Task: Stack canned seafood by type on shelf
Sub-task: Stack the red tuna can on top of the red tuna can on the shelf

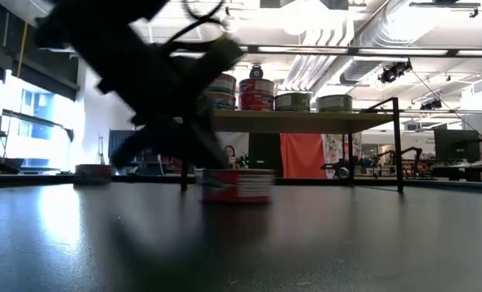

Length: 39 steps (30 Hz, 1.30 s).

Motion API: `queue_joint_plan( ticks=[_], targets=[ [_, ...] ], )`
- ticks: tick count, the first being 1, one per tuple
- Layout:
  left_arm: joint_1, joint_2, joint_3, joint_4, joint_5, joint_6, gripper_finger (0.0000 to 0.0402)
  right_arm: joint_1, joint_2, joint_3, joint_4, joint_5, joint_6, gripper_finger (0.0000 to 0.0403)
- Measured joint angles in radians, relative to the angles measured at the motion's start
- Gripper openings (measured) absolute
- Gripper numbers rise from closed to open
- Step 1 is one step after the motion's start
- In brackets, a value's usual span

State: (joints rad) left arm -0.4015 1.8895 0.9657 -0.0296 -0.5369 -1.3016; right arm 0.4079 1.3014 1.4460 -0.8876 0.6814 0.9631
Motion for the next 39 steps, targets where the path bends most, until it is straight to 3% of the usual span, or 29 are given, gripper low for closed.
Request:
queue_joint_plan(
  ticks=[7,13,17,21,25,27,30,32,36,39],
  targets=[
    [0.022,0.087,0.185,-0.024,0.137,0.217,0.0,-0.008,0.0,0.0,-0.006,-0.001,-0.002,0.0],
    [0.035,-0.025,0.203,-0.148,0.139,0.336,0.0,-0.01,0.001,-0.001,-0.006,-0.022,-0.003,0.0001],
    [0.003,-0.138,0.152,-0.213,0.109,0.446,0.0,-0.06,0.013,-0.016,-0.038,-0.215,0.022,0.0027],
    [-0.052,-0.218,0.025,-0.071,0.1,0.42,0.0,-0.122,0.059,-0.132,-0.039,-0.434,0.032,0.0096],
    [-0.12,-0.207,-0.102,0.104,0.055,0.274,0.0,-0.155,0.108,-0.363,0.183,-0.689,0.07,0.0183],
    [-0.148,-0.188,-0.125,0.146,0.029,0.2,0.0,-0.159,0.126,-0.475,0.357,-0.741,0.13,0.0223],
    [-0.173,-0.156,-0.126,0.166,0.0,0.154,0.0,-0.166,0.149,-0.592,0.612,-0.73,0.222,0.0266],
    [-0.173,-0.127,-0.125,0.215,0.003,0.146,0.0,-0.174,0.179,-0.651,0.688,-0.708,0.29,0.0283],
    [-0.164,-0.052,-0.125,0.303,0.031,0.143,0.0,-0.188,0.231,-0.696,0.845,-0.71,0.34,0.029],
    [-0.152,-0.012,-0.122,0.325,0.051,0.142,0.0,-0.187,0.269,-0.693,0.844,-0.695,0.339,0.0291]
  ],
)
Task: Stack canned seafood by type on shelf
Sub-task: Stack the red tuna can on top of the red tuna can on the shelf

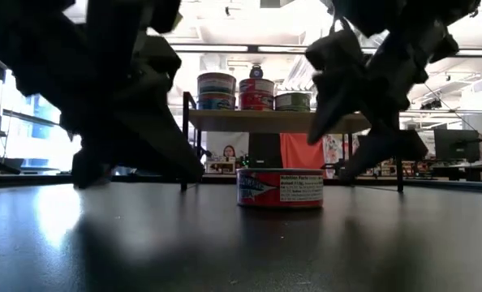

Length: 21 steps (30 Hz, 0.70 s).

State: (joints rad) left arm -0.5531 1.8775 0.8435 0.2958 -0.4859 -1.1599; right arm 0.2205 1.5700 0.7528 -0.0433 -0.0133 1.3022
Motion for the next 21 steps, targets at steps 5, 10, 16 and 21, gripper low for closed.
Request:
queue_joint_plan(
  ticks=[5,10,16,21],
  targets=[
    [0.034,0.029,0.002,0.042,0.005,0.016,0.0,-0.002,0.041,0.015,0.032,0.022,0.003,0.0291],
    [0.082,0.053,0.006,0.072,0.021,0.062,0.0,-0.018,0.081,0.014,0.125,-0.001,0.005,0.0291],
    [0.116,0.057,0.035,0.075,0.054,0.134,0.0,-0.025,0.1,0.017,0.166,-0.006,0.022,0.0291],
    [0.143,0.058,0.036,0.05,0.07,0.159,0.0,-0.024,0.11,0.014,0.194,-0.006,0.055,0.0291]
  ],
)
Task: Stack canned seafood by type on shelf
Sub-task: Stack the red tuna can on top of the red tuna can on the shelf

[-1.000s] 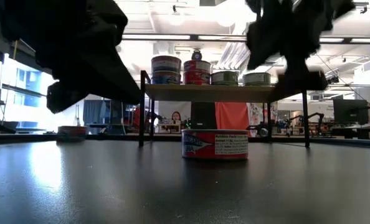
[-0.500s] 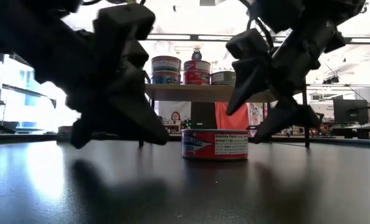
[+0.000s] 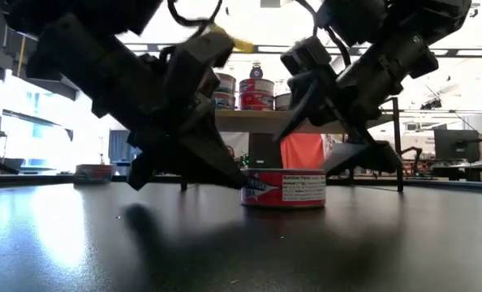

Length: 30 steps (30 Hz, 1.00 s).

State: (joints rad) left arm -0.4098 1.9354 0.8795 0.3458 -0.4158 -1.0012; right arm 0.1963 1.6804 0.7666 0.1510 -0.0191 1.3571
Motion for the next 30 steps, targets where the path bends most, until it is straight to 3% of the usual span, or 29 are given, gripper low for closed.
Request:
queue_joint_plan(
  ticks=[11,19,30],
  targets=[
    [0.019,0.002,0.0,-0.095,0.055,0.012,0.0,0.006,-0.006,0.0,0.225,0.04,0.005,0.0291],
    [0.02,-0.001,0.004,-0.154,0.058,0.046,0.0,0.024,-0.023,0.059,0.245,0.016,-0.012,0.0291],
    [0.044,0.0,0.001,-0.167,-0.042,0.095,0.0,0.087,-0.022,0.193,0.01,0.103,-0.093,0.0291]
  ],
)
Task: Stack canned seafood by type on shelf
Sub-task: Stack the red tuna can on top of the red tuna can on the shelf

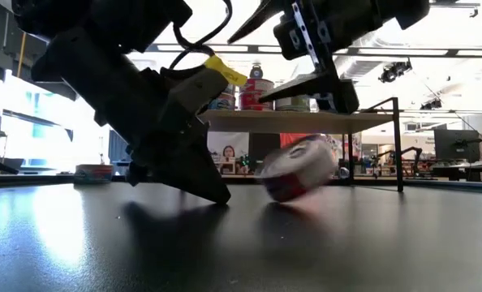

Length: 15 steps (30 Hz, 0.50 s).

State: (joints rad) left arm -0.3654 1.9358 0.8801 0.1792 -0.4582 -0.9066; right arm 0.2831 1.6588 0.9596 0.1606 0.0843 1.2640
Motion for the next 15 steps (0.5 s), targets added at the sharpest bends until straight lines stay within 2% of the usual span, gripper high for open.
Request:
queue_joint_plan(
  ticks=[6,12,15],
  targets=[
    [0.009,-0.003,-0.001,0.002,0.01,0.026,0.0,0.007,-0.017,0.003,-0.092,0.012,-0.013,0.0291],
    [-0.007,-0.003,-0.001,0.032,0.018,0.03,0.0,0.003,-0.121,0.004,-0.545,0.113,0.082,0.0291],
    [0.016,0.001,0.04,0.023,0.043,0.029,0.0,-0.008,-0.175,0.004,-0.757,0.14,0.128,0.0291]
  ],
)
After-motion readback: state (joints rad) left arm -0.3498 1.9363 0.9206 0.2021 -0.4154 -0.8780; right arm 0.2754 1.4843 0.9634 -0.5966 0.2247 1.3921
